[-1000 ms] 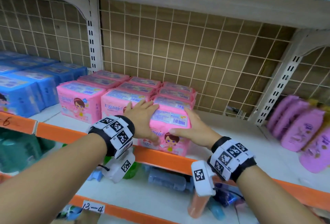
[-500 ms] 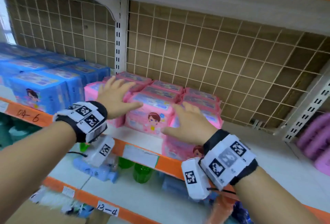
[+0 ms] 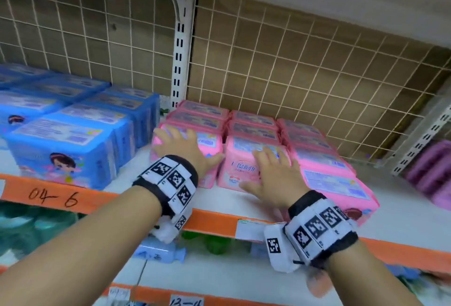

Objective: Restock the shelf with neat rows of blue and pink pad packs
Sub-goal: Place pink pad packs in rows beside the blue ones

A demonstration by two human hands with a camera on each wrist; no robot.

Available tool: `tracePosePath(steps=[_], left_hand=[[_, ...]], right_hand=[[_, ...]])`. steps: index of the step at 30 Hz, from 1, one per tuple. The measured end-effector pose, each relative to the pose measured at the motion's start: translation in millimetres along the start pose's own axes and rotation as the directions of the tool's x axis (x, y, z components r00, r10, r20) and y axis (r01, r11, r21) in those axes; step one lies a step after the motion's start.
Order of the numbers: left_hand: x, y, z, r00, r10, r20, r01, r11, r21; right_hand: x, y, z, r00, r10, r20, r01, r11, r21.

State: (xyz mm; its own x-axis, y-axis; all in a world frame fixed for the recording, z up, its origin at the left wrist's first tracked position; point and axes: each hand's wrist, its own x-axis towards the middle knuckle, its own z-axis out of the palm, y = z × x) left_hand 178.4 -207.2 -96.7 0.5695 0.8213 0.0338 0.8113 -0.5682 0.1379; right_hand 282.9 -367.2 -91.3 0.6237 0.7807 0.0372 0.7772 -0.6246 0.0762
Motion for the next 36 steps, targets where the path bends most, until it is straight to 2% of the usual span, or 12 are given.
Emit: tracePosePath(steps=[3,7,9,11,13,15,17,20,23,28,36], left_hand=[[1,-3,-5,0.997,0.067,0.046,-0.066,0.998,-0.014],[30,-43,-28,0.966,0.235,0.109,-0.224,0.97,-0.098],[49,-63,-39,0.953,0.274,0.13,-0.269,0.961,-0.055],[60,-69,-40,0.931,0.301,0.207,-0.299,0.953,-0.045],[62,-65,-33,0.889,0.378,0.258,-0.32,0.917,-0.239],[61,-60,-26,0.881,0.432,0.192,-0.321,0.844,-0.43],[56,-56,-18,0.905,0.412,0.102,-0.315,0.812,-0.491],[50,-49,-9,0.941,0.337,0.025,-0.286,0.832,-0.475],[51,-45,-13,0.942,0.327,0.076,-0.258,0.85,-0.459],[47,-52,-18,0.919,0.38,0.101,-0.312,0.861,-0.401],[51,-51,-32,0.931,0.312,0.192,-0.261,0.932,-0.25]], right_hand=[[3,-21,-1,0.992,0.116,-0.056,-0.112,0.991,0.075],[9,-46,0,0.96,0.256,-0.115,-0.239,0.96,0.144],[17,-58,1,0.961,0.26,-0.093,-0.24,0.953,0.186],[25,-71,3,0.982,0.179,-0.062,-0.163,0.966,0.203],[32,-80,6,0.992,0.114,-0.057,-0.102,0.978,0.182],[36,-80,7,0.989,0.122,-0.086,-0.106,0.979,0.176],[37,-73,8,0.984,0.139,-0.107,-0.119,0.977,0.178],[36,-62,12,0.979,0.131,-0.155,-0.103,0.979,0.174],[37,-63,15,0.978,0.116,-0.172,-0.084,0.979,0.188],[40,-61,17,0.983,0.064,-0.169,-0.029,0.979,0.204],[43,-63,15,0.979,-0.002,-0.203,0.046,0.976,0.211]])
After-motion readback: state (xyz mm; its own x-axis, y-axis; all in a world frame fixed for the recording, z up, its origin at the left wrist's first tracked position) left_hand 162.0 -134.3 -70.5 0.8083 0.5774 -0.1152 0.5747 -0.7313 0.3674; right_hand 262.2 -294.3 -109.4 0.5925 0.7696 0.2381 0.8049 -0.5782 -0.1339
